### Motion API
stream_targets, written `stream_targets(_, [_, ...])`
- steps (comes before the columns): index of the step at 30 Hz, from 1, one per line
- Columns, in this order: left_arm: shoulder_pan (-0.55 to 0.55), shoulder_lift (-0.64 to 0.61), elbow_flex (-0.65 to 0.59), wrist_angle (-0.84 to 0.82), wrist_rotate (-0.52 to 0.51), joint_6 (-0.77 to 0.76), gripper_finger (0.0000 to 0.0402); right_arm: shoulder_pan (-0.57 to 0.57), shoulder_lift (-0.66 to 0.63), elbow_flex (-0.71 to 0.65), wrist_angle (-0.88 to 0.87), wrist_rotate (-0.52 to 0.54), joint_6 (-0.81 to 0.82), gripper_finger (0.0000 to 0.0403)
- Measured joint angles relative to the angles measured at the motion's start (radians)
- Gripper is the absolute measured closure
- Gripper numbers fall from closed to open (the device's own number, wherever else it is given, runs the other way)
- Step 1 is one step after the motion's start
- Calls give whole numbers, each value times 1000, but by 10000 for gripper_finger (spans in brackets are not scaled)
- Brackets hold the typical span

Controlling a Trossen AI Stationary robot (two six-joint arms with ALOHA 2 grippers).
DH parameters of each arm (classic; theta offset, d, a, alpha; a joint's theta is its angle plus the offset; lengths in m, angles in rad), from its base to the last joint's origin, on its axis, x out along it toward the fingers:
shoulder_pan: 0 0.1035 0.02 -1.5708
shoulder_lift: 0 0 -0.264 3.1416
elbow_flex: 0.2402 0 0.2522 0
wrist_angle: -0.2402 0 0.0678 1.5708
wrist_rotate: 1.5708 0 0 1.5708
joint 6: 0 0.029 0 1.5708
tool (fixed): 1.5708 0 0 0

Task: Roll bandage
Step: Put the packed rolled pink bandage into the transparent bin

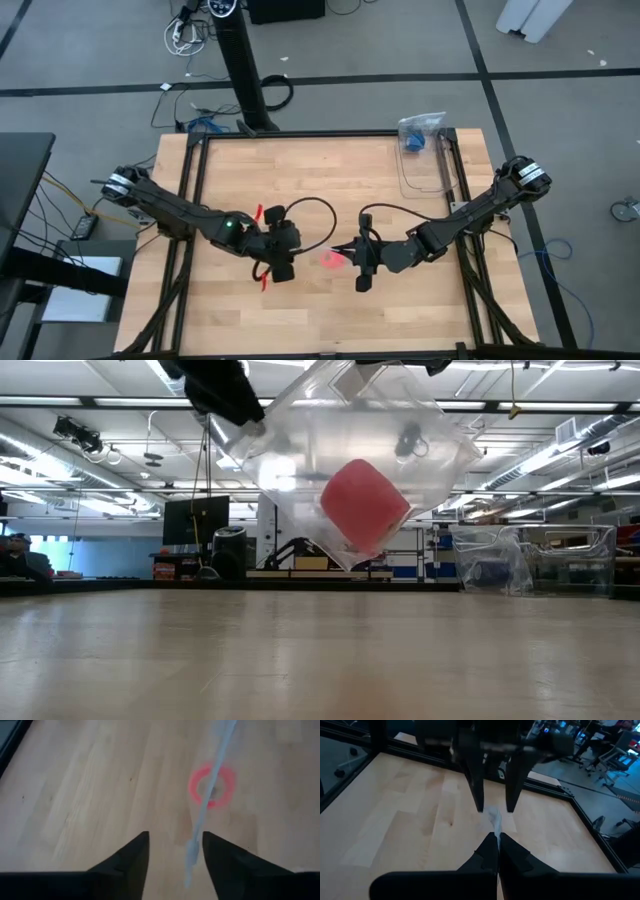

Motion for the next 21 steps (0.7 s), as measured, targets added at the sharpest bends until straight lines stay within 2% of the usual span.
stream_targets(4, [-10,-29,1,64,-1,20,187,0,0,0,0,0,0,403])
stream_targets(9, [-12,-12,2,98,31,54,193,0,1,0,5,0,0,403])
stream_targets(16, [-11,52,2,180,39,122,234,-1,2,0,17,1,-7,403])
stream_targets(21, [-11,54,2,234,-3,175,294,0,2,0,14,1,3,401])
